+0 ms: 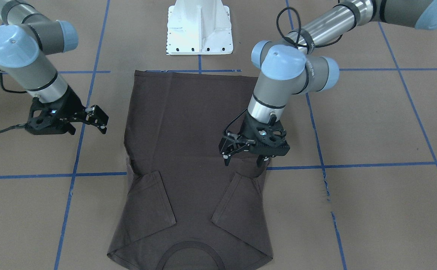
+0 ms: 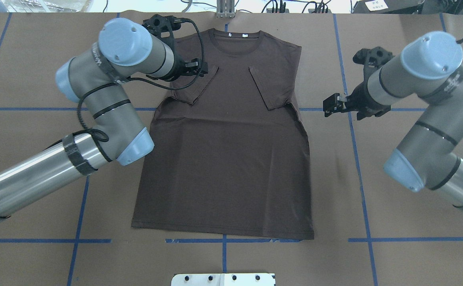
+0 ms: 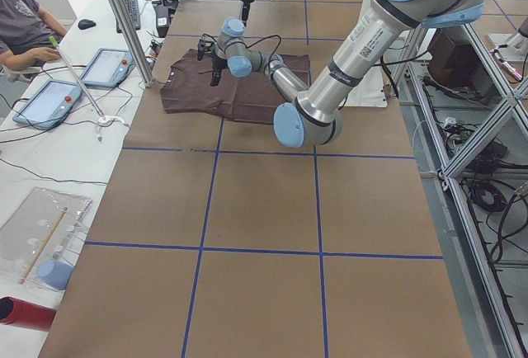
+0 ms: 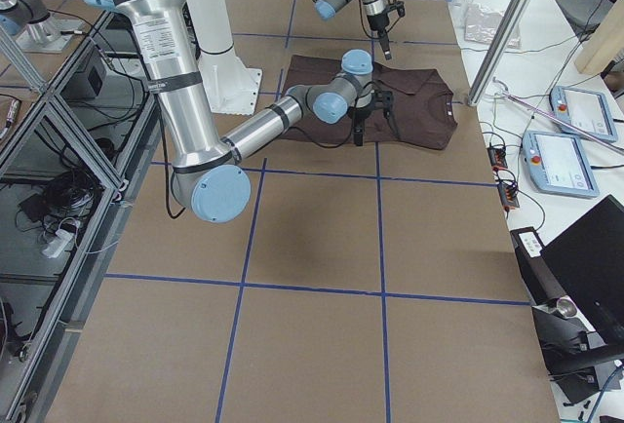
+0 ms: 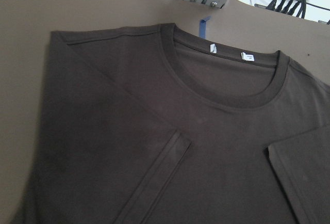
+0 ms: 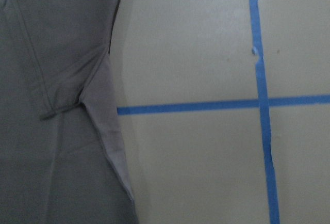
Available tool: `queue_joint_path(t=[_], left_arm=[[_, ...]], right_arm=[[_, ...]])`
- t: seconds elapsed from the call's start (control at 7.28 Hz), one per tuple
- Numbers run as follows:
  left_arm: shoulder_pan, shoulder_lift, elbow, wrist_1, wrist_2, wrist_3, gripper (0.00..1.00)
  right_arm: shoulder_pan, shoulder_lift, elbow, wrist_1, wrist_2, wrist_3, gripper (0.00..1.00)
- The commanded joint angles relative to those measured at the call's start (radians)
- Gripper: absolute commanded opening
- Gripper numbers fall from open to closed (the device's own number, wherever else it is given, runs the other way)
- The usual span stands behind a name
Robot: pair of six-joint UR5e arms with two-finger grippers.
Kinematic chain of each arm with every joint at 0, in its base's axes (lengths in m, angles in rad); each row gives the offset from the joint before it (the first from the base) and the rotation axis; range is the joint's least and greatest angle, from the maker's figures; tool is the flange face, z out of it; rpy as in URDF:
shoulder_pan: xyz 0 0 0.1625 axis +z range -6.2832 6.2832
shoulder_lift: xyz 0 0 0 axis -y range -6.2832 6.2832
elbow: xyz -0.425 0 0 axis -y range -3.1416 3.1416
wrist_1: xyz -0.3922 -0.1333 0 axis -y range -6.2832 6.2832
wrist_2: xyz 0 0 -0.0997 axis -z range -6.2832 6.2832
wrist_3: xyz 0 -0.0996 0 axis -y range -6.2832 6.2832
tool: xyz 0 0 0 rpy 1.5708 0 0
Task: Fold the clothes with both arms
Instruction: 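Release the sleeve with the left gripper while the right gripper moves to the hem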
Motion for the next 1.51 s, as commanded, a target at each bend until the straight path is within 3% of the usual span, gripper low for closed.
queue_joint_path(t=[0.0,0.14,0.41,1.37], left_arm=[[-0.01,0.149,-0.214,0.073,-0.005,0.06,1.0],[-0.007,0.186,-0.281,0.074,-0.005,0.06,1.0],[-0.004,0.188,-0.306,0.076,-0.005,0.054,1.0],[-0.004,0.185,-0.323,0.076,-0.006,0.051,1.0]], right_arm=[[-0.318,-0.101,0.169,0.001,-0.294,0.276,1.0],[-0.427,-0.105,0.191,-0.001,-0.363,0.283,1.0],[-0.543,-0.109,0.186,-0.013,-0.382,0.278,1.0],[-0.548,-0.132,0.145,-0.016,-0.328,0.281,0.91]])
